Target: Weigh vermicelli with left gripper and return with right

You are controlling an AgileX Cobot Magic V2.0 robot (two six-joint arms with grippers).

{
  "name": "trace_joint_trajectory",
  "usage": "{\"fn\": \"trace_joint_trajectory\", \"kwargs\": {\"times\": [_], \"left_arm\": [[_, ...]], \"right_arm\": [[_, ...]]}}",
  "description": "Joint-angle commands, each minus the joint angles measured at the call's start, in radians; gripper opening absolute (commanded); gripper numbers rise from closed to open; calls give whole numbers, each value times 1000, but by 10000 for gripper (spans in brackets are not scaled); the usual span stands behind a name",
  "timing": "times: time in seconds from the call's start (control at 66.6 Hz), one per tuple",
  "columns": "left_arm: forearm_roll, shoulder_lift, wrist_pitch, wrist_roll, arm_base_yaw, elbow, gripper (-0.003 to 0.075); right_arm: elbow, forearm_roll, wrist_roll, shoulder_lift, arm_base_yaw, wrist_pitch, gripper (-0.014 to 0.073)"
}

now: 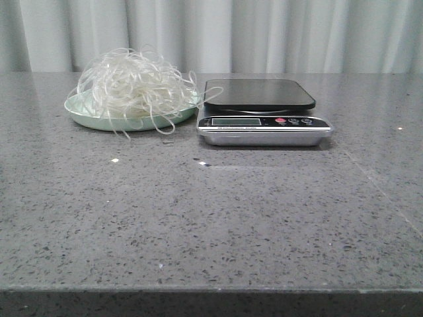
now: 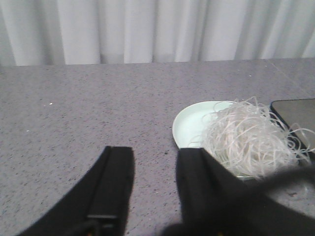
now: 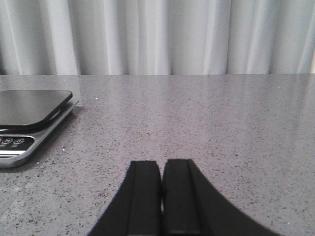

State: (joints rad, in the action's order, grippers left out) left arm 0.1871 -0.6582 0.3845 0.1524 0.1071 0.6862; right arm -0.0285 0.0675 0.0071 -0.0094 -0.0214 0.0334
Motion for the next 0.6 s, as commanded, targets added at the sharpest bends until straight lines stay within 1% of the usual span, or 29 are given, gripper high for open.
{"fn": "trace_joint_trajectory", "kwargs": {"times": [0.0, 0.06, 0.12, 0.391, 0.586], "left_arm": [[5, -105, -30, 2, 52, 121, 542], [5, -171, -6, 2, 80, 176, 610], [5, -247, 16, 2, 113, 230, 644], [5, -574, 62, 2, 237, 471, 642], [12, -782, 128, -2, 263, 622, 642]], "right_arm": [[8, -7, -7, -17, -5, -88, 165], [8, -7, -7, -17, -5, -88, 165], [8, -7, -7, -17, -5, -88, 165], [8, -7, -7, -17, -5, -88, 165], [8, -7, -7, -17, -5, -88, 165]]}}
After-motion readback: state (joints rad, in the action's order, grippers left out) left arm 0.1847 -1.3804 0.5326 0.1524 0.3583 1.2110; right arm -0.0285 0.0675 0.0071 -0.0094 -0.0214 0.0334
